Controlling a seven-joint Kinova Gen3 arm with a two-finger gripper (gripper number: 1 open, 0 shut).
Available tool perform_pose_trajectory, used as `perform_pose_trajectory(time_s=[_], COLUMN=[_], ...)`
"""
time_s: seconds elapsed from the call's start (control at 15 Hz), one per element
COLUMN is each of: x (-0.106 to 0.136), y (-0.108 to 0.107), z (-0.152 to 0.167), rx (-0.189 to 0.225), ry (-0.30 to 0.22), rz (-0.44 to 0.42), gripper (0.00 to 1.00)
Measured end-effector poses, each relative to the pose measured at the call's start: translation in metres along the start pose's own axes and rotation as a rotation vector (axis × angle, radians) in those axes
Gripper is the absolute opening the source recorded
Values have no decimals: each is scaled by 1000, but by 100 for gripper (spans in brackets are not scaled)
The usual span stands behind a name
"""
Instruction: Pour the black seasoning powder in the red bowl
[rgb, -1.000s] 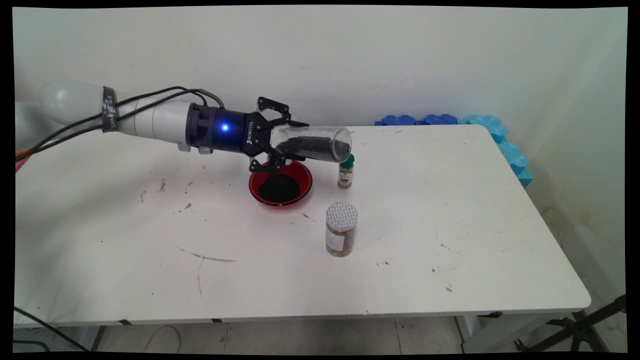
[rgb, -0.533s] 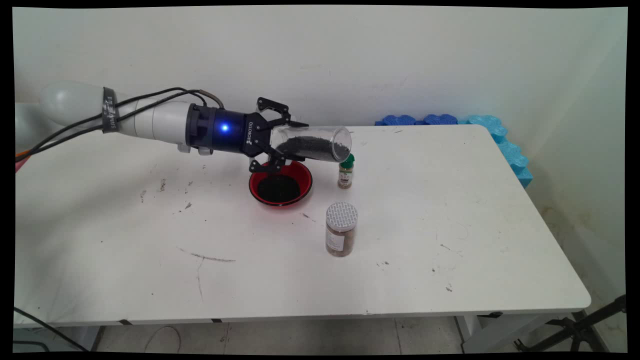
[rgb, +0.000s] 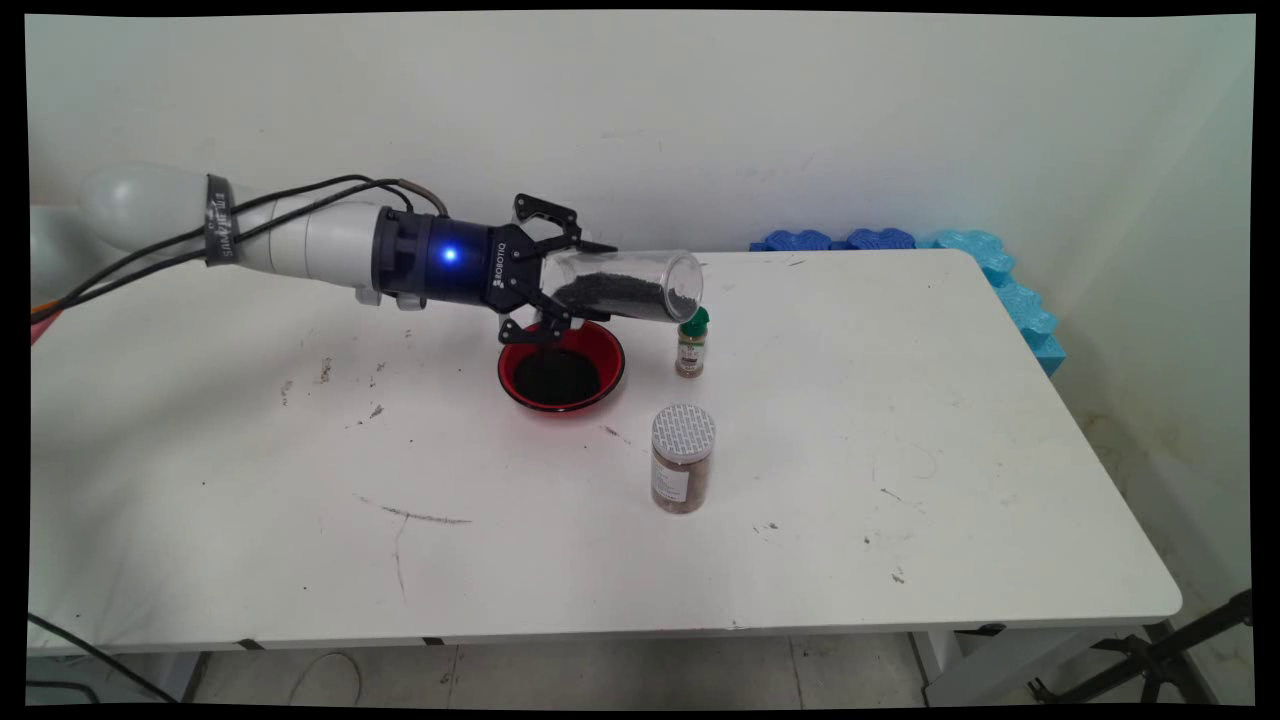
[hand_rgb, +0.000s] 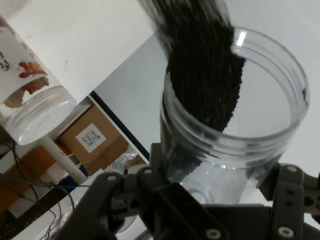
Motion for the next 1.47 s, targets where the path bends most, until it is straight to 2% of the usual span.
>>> perform_pose_trajectory(time_s=[0.67,1.07,1.47], x=[5,10,14], y=[1,3,5], z=[-1,-2,-3], rx=[10,24,50], ry=[8,24,36], rz=[40,114,231], gripper=[0,0,0])
